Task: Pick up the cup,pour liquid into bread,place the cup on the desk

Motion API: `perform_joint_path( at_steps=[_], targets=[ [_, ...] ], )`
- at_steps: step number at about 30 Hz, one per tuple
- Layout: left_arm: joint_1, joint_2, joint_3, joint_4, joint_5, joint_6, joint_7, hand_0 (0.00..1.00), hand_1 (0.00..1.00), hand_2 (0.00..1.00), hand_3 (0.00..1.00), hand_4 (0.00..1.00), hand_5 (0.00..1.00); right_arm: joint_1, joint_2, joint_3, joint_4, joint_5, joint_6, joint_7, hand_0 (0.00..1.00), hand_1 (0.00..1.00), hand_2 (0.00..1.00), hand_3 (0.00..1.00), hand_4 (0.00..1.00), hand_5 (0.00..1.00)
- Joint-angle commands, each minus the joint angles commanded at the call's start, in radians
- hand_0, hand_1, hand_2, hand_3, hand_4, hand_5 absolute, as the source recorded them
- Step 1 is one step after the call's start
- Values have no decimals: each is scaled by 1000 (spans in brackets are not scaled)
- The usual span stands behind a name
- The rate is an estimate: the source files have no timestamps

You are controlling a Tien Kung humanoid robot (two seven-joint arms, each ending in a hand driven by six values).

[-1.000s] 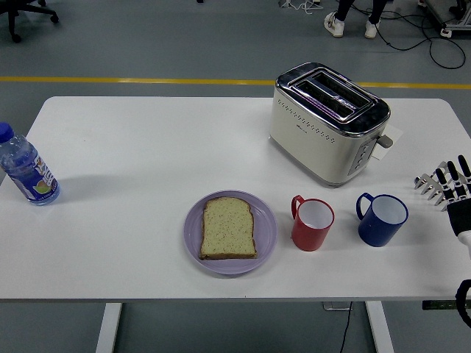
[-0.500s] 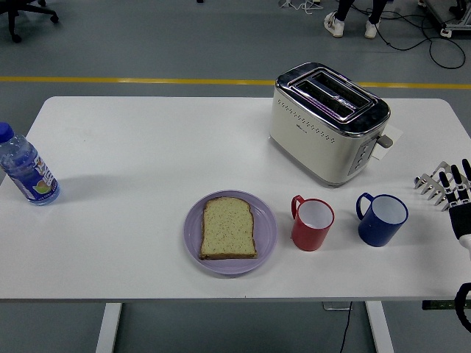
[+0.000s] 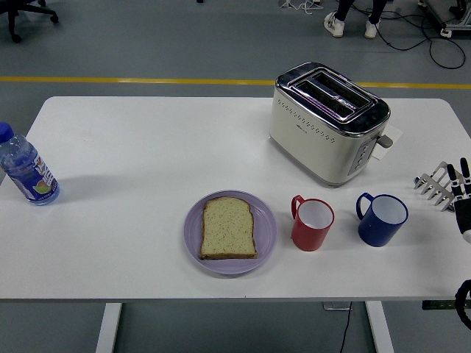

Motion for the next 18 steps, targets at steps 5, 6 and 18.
perform_joint_path(
  at_steps=[5,6,18],
  targets=[
    [-6,0,-9,-1,3,0,0,635,646,656,552,323,841,5,1,8,6,5,0,1,644,584,649,622,590,318],
    [-9,1,-12,-1,4,0,0,635,646,656,552,323,841,7,1,7,6,6,0,1,644,584,649,622,590,318],
    [-26,2,-28,-1,8,0,0,635,646,656,553,323,841,19,4,9,8,10,-33,-4,633,560,640,618,586,295]
  ],
)
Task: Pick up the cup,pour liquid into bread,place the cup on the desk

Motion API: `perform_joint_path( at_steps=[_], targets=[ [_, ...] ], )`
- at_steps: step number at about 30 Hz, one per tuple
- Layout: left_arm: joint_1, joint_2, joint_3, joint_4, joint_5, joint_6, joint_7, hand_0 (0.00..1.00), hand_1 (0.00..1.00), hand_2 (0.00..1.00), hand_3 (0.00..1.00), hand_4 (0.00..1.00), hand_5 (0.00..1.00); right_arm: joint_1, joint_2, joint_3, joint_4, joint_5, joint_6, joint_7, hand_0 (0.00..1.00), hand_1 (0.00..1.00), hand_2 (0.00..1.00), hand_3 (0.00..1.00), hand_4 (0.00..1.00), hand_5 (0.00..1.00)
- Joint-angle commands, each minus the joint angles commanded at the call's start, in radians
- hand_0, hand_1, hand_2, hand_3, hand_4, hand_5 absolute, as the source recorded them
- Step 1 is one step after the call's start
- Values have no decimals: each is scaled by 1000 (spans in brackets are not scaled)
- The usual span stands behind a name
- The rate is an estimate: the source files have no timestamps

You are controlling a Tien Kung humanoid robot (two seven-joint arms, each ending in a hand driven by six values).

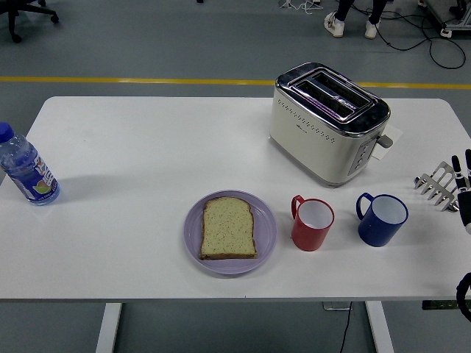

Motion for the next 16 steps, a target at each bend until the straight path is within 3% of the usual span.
perform_joint_path(
  at_steps=[2,16],
  targets=[
    [-1,-1,1,0,0,0,0,635,646,656,552,322,840,-1,0,1,1,-6,-18,-1,620,542,631,614,578,279],
    [-12,-1,-11,-1,1,0,0,635,646,655,553,323,840,4,4,4,6,-2,-26,-2,619,540,631,613,580,267]
  ],
)
